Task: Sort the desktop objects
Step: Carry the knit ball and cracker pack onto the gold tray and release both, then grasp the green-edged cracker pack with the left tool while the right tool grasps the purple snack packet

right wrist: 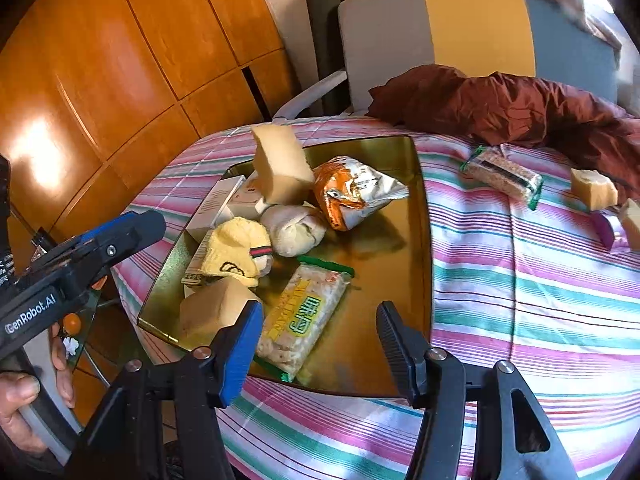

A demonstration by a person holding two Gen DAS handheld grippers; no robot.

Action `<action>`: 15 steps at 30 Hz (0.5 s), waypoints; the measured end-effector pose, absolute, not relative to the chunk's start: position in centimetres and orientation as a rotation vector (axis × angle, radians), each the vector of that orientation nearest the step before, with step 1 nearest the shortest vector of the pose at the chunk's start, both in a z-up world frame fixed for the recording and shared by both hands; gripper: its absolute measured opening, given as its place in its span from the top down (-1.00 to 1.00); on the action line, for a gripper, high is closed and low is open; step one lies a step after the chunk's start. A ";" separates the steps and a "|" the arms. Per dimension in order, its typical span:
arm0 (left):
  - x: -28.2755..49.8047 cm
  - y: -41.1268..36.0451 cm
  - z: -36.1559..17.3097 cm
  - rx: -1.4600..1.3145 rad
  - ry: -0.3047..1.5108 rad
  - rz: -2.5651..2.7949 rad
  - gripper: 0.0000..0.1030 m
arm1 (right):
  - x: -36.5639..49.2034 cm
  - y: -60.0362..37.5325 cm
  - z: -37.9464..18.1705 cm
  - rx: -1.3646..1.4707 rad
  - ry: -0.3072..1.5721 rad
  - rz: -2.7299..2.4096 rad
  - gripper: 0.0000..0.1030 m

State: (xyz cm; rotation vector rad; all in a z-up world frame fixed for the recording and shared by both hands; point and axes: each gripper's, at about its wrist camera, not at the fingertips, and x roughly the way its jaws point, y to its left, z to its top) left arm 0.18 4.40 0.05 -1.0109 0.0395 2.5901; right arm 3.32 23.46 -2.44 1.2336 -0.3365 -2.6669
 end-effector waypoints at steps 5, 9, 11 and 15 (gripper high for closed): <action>0.5 5.4 -0.2 -1.017 0.081 2.573 -0.08 | 3.8 24.4 -2.1 1.230 -0.338 -2.695 -0.19; 0.5 6.0 -0.4 -1.032 0.101 2.553 -0.08 | 4.1 25.3 -1.9 1.233 -0.347 -2.717 -0.21; 0.6 6.3 -0.5 -1.033 0.111 2.545 -0.08 | 4.2 25.9 -1.8 1.236 -0.354 -2.731 -0.25; 0.7 7.0 -0.7 -1.040 0.128 2.521 -0.08 | 4.6 27.1 -1.7 1.240 -0.372 -2.760 -0.31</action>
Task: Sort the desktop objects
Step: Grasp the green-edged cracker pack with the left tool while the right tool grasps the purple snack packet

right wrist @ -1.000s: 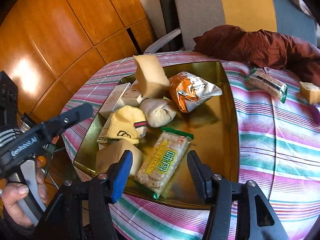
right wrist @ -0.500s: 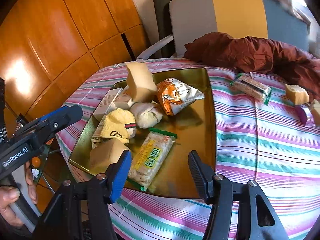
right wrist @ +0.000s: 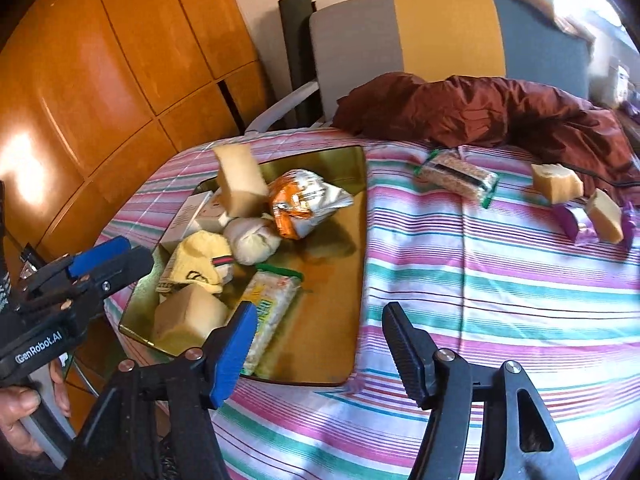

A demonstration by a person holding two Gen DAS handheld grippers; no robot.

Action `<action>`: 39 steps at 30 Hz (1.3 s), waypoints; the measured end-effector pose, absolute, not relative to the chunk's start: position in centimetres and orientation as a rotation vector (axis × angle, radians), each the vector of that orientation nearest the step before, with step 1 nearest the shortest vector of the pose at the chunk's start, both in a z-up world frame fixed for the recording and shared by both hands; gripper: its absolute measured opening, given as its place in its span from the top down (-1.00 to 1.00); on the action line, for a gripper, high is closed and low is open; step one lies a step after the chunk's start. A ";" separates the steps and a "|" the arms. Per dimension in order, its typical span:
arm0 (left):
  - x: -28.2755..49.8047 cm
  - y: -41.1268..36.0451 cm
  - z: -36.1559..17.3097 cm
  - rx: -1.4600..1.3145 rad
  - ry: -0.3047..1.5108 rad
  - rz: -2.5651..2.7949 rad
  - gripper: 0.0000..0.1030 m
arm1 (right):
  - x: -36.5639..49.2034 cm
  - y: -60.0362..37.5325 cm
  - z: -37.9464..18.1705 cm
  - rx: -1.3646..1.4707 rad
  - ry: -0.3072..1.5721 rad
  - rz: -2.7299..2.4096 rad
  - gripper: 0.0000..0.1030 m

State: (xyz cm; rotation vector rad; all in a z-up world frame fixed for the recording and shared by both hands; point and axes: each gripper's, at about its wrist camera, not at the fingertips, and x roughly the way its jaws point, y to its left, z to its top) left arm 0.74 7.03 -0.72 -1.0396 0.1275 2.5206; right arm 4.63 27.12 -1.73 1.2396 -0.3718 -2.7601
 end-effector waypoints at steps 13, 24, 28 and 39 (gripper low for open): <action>1.4 9.6 -1.4 -1.054 0.149 2.395 -0.09 | 6.1 32.0 -1.7 1.271 -0.464 -2.845 -0.66; 1.6 13.1 -1.0 -1.033 0.172 2.288 -0.10 | 7.5 36.7 -2.3 1.342 -0.505 -2.934 -0.66; 1.4 14.6 -1.4 -1.059 0.175 2.237 -0.10 | 8.0 38.8 -2.9 1.387 -0.554 -2.942 -0.66; 0.6 18.7 -1.4 -1.060 0.222 2.153 -0.12 | 8.3 44.3 -3.7 1.485 -0.608 -2.990 -0.45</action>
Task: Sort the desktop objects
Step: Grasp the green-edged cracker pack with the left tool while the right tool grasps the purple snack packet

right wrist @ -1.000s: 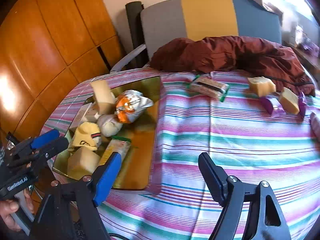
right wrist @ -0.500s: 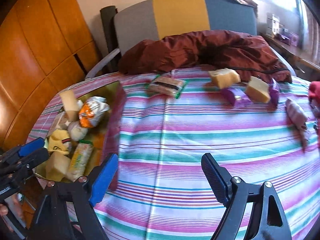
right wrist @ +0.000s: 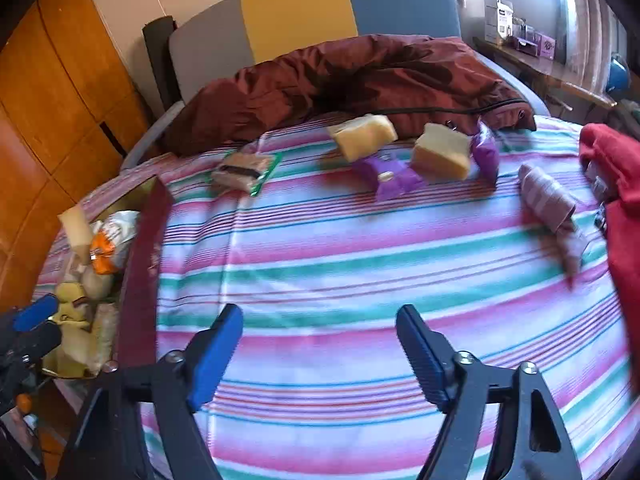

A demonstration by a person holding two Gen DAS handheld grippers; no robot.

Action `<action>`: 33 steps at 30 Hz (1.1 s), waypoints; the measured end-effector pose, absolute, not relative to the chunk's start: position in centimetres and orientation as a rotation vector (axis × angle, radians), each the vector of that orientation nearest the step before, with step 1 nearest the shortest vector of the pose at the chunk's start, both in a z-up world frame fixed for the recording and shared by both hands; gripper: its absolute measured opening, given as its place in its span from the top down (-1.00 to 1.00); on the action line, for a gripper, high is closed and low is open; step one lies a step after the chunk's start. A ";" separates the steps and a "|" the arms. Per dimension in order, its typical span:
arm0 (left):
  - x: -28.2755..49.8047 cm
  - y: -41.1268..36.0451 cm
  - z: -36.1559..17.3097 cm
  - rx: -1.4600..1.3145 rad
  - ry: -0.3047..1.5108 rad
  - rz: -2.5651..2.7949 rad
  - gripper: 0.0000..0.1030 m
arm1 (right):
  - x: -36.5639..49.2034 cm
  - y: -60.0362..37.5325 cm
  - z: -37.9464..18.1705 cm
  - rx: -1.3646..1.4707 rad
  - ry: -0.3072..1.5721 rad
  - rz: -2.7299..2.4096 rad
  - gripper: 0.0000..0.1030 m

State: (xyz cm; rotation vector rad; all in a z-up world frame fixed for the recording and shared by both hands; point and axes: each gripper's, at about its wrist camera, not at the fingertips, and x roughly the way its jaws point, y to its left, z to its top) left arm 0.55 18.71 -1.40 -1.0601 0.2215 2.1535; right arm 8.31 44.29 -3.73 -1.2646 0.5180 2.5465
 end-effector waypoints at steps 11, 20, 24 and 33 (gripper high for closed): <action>-4.3 24.6 -1.2 -1.139 0.125 2.027 -0.28 | 3.8 49.1 -3.7 -1.234 0.398 2.571 -0.32; -10.4 29.1 -3.1 -1.293 -0.010 1.938 -0.29 | -1.0 52.8 -6.5 -1.272 0.327 2.581 -0.32; -13.5 30.5 -4.5 -1.379 -0.081 1.929 -0.33 | -2.9 54.0 -7.7 -1.314 0.313 2.587 -0.32; -20.3 31.1 -8.1 -1.614 -0.372 1.916 -0.44 | -5.5 54.4 -9.6 -1.406 0.252 2.605 0.25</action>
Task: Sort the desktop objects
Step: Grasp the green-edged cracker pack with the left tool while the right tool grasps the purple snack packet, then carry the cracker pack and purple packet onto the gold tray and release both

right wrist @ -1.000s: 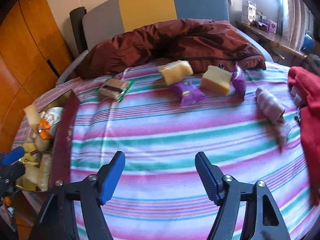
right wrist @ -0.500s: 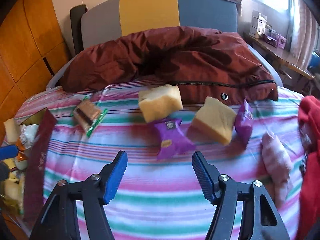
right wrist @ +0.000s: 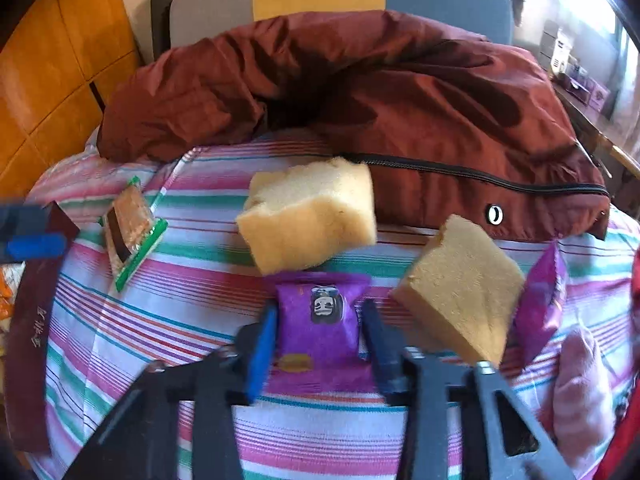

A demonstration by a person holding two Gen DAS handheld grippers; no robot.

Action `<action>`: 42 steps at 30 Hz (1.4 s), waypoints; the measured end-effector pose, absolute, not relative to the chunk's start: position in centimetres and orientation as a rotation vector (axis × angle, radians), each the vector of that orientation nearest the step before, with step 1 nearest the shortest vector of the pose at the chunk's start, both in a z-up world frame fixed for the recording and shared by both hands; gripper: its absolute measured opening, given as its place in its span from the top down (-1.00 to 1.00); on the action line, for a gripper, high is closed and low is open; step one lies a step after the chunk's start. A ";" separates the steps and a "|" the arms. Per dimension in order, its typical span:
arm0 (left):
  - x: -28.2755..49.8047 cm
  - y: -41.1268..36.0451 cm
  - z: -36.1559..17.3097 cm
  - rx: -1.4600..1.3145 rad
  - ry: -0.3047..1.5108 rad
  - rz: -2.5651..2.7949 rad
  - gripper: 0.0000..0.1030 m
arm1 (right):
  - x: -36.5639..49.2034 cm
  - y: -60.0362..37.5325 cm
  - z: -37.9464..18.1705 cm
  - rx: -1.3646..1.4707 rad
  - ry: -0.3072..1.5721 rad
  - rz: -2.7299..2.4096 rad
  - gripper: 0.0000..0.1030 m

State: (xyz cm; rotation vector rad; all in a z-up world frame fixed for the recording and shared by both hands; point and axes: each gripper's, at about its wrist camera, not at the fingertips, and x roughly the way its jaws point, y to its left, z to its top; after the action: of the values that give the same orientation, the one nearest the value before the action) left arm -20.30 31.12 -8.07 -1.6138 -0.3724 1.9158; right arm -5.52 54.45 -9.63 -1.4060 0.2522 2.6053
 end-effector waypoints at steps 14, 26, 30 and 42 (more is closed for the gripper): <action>-23.2 33.7 -11.2 -1.774 -0.356 2.038 -0.46 | -4.4 53.5 -10.0 -1.426 0.183 2.652 0.26; -23.2 36.3 -11.5 -1.685 -0.034 2.155 -0.37 | -4.1 53.1 -9.9 -1.416 0.146 2.661 0.26; -21.7 36.2 -11.4 -1.586 0.109 2.195 -0.03 | -4.3 53.0 -9.9 -1.431 0.136 2.651 0.26; -15.1 33.0 -8.3 -1.329 0.154 2.128 0.06 | -3.2 50.9 -9.1 -1.488 0.125 2.604 0.28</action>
State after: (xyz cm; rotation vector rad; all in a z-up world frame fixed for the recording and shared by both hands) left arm -15.14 33.00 -8.30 -1.3291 0.1541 2.1278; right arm -3.24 50.93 -9.15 -1.4884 0.1250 2.6043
